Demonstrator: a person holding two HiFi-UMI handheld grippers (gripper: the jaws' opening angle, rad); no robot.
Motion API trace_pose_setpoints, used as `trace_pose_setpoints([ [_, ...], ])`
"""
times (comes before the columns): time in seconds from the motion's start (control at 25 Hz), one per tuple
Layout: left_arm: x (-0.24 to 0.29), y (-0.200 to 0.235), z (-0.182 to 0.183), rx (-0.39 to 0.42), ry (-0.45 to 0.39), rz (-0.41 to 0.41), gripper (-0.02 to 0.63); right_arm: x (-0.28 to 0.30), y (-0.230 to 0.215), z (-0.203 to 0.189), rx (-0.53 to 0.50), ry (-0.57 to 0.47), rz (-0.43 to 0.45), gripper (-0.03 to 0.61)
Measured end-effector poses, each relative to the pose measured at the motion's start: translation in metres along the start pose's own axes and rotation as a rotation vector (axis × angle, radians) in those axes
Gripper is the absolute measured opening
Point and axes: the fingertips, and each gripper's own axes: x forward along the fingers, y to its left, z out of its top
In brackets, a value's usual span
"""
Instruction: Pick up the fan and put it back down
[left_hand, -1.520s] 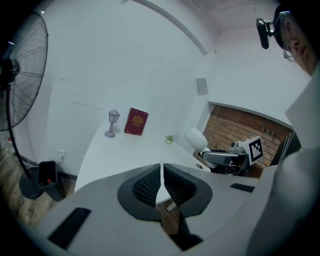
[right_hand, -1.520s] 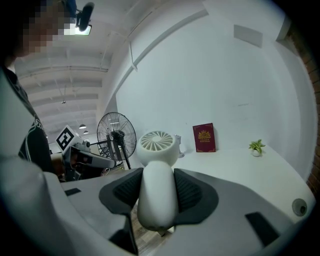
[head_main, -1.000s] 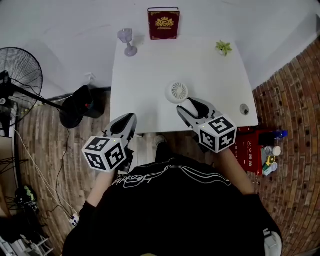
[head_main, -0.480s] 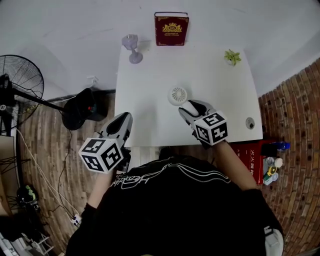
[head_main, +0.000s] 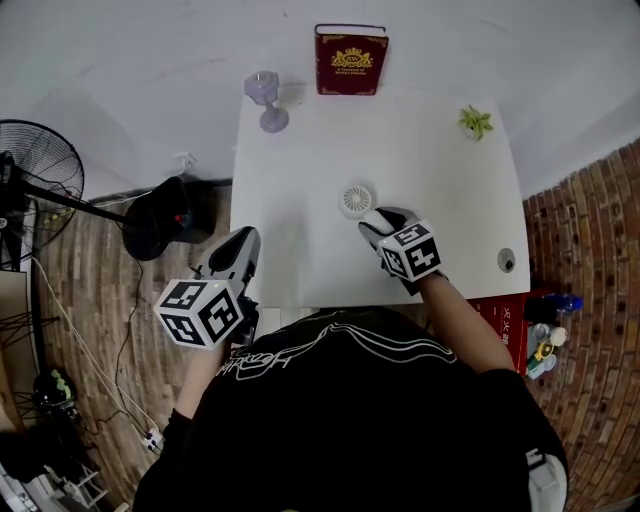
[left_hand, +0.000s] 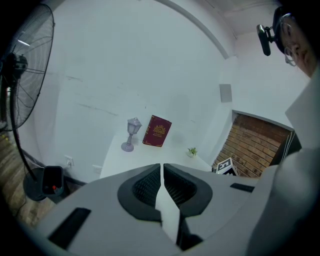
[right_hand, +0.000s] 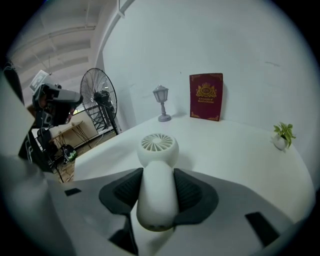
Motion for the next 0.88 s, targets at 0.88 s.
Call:
trace_pose_setpoints([
  [0.88, -0.007, 0.010, 0.005, 0.007, -0.027, -0.001, 0.043, 0.022, -0.013, -0.024, -0.002, 0.090, -0.045, 0.271],
])
